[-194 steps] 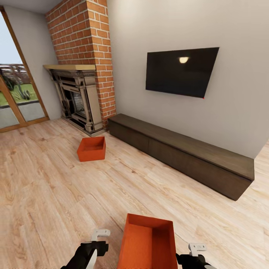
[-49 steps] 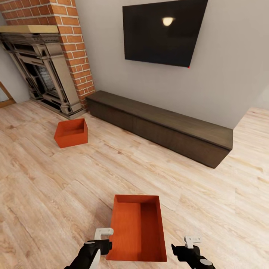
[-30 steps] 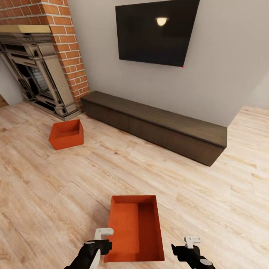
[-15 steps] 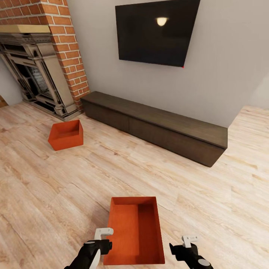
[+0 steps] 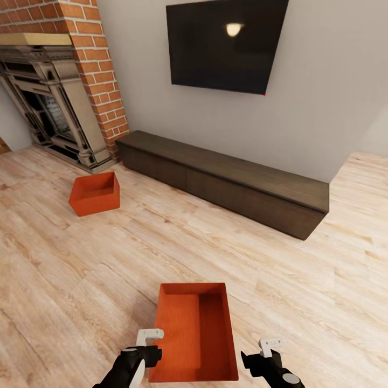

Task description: Move the two storage containers from the living room to the garage. In the garage, place one container on the floor and stack the other container on top of it (either order is fine).

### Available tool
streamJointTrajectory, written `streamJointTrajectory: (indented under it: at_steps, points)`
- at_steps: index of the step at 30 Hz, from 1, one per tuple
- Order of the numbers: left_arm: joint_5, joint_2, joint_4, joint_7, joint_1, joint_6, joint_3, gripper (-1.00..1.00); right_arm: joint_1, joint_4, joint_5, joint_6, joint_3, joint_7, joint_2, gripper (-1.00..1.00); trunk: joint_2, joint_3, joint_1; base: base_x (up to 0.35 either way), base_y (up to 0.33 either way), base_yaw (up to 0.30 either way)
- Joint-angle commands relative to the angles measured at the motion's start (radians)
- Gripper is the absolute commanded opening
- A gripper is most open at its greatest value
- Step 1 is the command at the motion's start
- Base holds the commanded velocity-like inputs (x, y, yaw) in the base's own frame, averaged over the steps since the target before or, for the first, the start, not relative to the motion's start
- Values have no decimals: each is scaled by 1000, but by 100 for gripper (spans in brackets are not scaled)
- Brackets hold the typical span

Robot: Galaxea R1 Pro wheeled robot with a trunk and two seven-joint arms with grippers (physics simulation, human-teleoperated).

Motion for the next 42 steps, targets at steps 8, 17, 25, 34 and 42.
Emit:
streamJointTrajectory:
  at_steps: [8, 17, 25, 34, 42]
  points:
    - [-1, 0, -2, 4, 0, 6, 0, 100, 0, -2, -3, 4, 4, 0, -1, 100, -57, -26, 31, 0, 0, 0]
    - [-2, -2, -2, 5, 0, 9, 0, 100, 0, -2, -4, 4, 3, 0, -1, 100, -120, -54, 65, 0, 0, 0]
    - [-1, -2, -2, 5, 0, 7, 0, 100, 0, -2, -5, 4, 3, 0, -1, 100, -176, -79, 96, 0, 0, 0]
    - [-1, -2, -2, 6, 0, 7, -1, 100, 0, -3, -2, 4, 5, 0, -1, 100, -239, -107, 130, 0, 0, 0]
    - [-1, -2, -2, 6, 0, 7, -1, 100, 0, -20, -2, 4, 7, 1, 7, 100, -295, -132, 161, 0, 0, 0]
